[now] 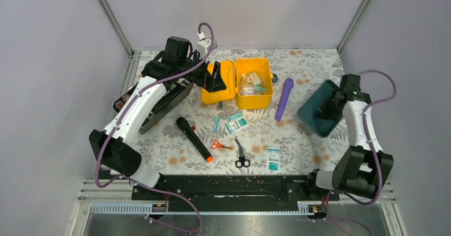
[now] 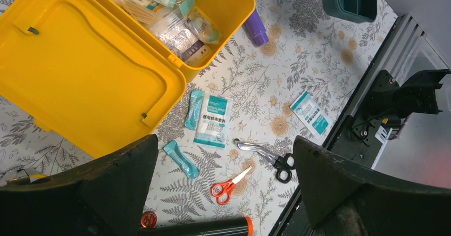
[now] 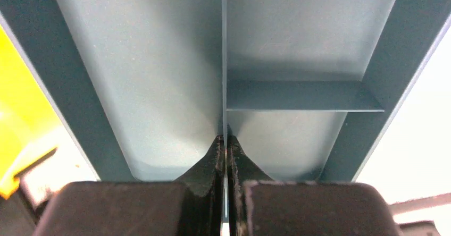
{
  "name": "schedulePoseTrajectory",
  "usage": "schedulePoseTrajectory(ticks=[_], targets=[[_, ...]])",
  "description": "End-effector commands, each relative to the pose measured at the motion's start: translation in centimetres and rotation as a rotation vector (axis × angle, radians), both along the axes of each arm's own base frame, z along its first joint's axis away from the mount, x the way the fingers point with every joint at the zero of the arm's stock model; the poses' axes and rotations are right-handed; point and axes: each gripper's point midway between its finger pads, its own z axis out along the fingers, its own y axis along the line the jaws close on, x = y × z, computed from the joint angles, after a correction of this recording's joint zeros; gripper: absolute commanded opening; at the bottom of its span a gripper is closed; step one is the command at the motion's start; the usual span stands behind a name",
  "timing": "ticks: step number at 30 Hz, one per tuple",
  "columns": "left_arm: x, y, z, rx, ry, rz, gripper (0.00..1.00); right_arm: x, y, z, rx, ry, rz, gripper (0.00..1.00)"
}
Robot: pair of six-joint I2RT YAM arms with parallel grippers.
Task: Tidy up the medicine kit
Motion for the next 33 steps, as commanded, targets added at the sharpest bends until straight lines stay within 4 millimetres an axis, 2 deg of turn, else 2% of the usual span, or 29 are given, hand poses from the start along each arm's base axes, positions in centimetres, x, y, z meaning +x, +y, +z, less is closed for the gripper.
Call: schedulePoseTrajectory(ticks=[1, 5, 9, 12, 19, 22, 33], targets=[[1.1, -0.1, 2.2, -0.033, -0.081, 0.022, 0.97, 5.1, 6.9, 6.3, 0.007, -0.256, 0.429, 0.00], [0.6, 0.3, 2.5, -0.030, -0.094, 0.021, 0.97, 8.2, 12.5, 9.2, -0.018, -0.352, 0.730, 0.00], [0.1, 0.9, 2.5, -0.009, -0.124, 0.020, 0.97, 10.9, 16.9, 11.8, 0.007, -0.411, 0.914, 0.00], [-0.3, 1.4, 2.9, 0.005, -0.155, 0.018, 0.98, 12.2, 19.4, 11.6, 0.006, -0.356, 1.045, 0.00], [-1.1, 3.1, 3.4, 0.045, -0.215, 0.026, 0.99, 15.6, 21.3, 10.8, -0.016, -0.243, 1.088, 0.00], [-1.3, 3.7, 3.0, 0.052, -0.205, 0.042, 0.99, 16.3, 22.7, 10.2, 0.031, -0.217, 1.080, 0.00], [-1.2, 4.7, 3.4, 0.042, -0.208, 0.069, 0.99, 17.7, 26.1, 9.2, 0.026, -0.191, 1.042, 0.00]])
